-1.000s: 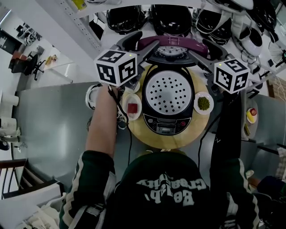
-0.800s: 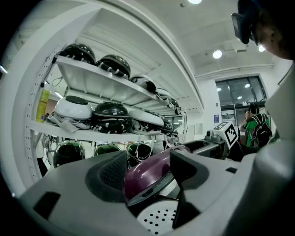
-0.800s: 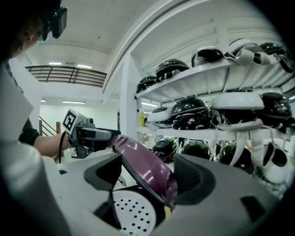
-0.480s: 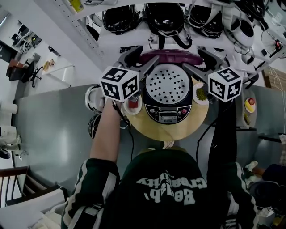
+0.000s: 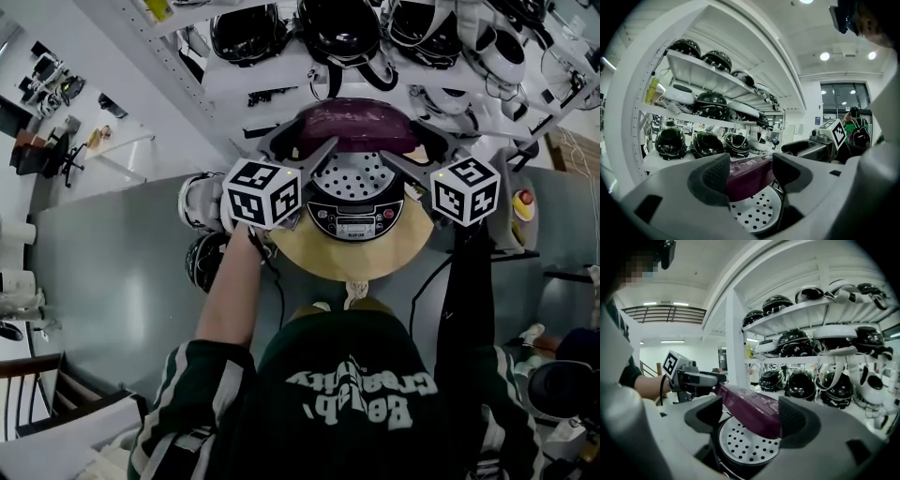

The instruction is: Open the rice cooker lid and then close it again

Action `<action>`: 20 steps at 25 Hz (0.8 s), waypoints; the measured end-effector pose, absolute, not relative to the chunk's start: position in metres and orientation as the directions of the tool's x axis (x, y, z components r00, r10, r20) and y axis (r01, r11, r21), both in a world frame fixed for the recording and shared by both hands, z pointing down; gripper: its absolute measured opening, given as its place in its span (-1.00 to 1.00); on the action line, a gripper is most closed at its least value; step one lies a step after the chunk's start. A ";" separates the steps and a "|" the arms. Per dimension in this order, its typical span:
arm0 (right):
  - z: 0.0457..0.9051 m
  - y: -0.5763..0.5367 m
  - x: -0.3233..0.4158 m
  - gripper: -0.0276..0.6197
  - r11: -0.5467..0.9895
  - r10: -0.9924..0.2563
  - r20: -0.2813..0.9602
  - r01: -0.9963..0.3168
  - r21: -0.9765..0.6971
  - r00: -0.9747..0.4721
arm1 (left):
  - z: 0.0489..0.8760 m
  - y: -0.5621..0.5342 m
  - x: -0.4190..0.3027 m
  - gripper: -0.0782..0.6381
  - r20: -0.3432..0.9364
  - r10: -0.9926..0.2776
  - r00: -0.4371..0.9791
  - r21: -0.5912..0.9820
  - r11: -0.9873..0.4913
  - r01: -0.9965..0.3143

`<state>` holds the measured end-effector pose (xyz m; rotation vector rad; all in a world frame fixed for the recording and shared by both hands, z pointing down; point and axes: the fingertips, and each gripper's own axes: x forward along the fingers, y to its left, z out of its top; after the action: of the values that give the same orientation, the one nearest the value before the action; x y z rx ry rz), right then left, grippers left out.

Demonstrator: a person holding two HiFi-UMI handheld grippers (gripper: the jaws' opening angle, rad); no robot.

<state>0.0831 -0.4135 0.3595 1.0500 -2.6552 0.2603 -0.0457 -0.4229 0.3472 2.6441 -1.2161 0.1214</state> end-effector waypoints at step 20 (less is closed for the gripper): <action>0.432 -0.372 0.083 0.01 0.608 -0.681 0.369 -0.769 -0.197 -0.633 | 0.432 -0.373 -0.037 -0.02 0.323 -0.687 0.651 0.191 -0.626 -0.756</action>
<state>0.0834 -0.3721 0.4323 1.1872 -2.5792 0.4958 -0.0370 -0.3729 0.4315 2.5621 -1.1540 0.3159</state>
